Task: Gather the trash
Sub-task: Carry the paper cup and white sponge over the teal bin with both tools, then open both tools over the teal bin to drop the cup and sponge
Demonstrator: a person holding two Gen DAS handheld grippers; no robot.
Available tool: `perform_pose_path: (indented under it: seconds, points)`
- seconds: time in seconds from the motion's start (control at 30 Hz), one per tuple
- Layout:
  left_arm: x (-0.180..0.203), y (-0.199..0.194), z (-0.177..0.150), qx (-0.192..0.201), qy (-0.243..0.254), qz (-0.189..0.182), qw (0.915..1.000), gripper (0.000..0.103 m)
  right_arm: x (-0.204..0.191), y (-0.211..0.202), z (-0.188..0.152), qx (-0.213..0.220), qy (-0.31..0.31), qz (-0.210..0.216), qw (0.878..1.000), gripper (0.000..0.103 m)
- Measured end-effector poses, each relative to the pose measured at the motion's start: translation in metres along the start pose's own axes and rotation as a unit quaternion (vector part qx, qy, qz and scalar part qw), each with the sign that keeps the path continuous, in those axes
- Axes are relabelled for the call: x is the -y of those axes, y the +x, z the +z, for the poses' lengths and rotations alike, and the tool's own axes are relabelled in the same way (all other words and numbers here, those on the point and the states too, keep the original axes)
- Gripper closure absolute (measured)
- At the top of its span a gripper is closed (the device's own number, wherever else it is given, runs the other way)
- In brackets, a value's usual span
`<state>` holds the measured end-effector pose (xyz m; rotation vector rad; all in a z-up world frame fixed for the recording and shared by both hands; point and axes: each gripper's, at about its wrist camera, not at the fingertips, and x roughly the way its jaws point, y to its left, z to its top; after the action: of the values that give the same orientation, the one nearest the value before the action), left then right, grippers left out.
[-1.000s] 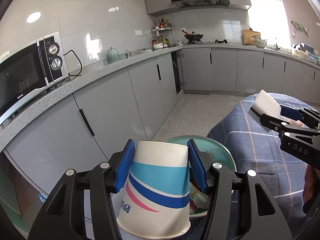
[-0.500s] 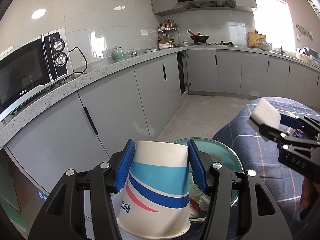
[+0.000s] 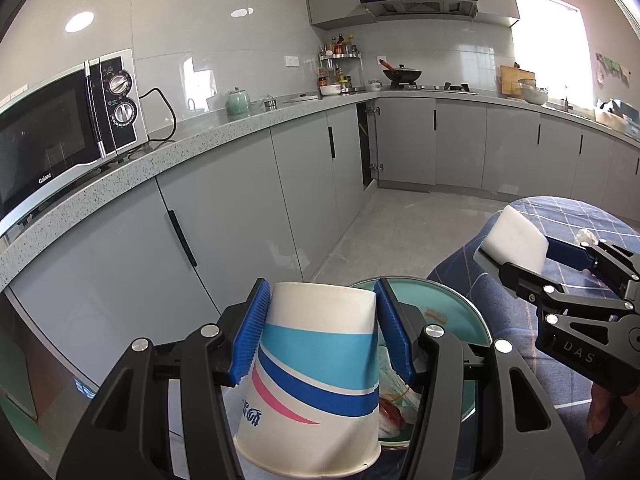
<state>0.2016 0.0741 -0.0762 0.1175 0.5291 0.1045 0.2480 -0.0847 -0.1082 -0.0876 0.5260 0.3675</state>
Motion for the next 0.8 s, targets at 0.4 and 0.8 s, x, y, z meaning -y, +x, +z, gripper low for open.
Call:
perform_pose_path:
  seconds: [0.4,0.8]
  points:
    - [0.0,0.0,0.003,0.002,-0.004,0.009,1.0,0.049,0.0,0.012,-0.003,-0.009,-0.002,-0.005,1.0,0.048]
    - [-0.001,0.001,0.003,0.001,-0.008,0.004,1.0,0.049,-0.001,0.02,-0.006,-0.019,-0.005,-0.002,1.0,0.047]
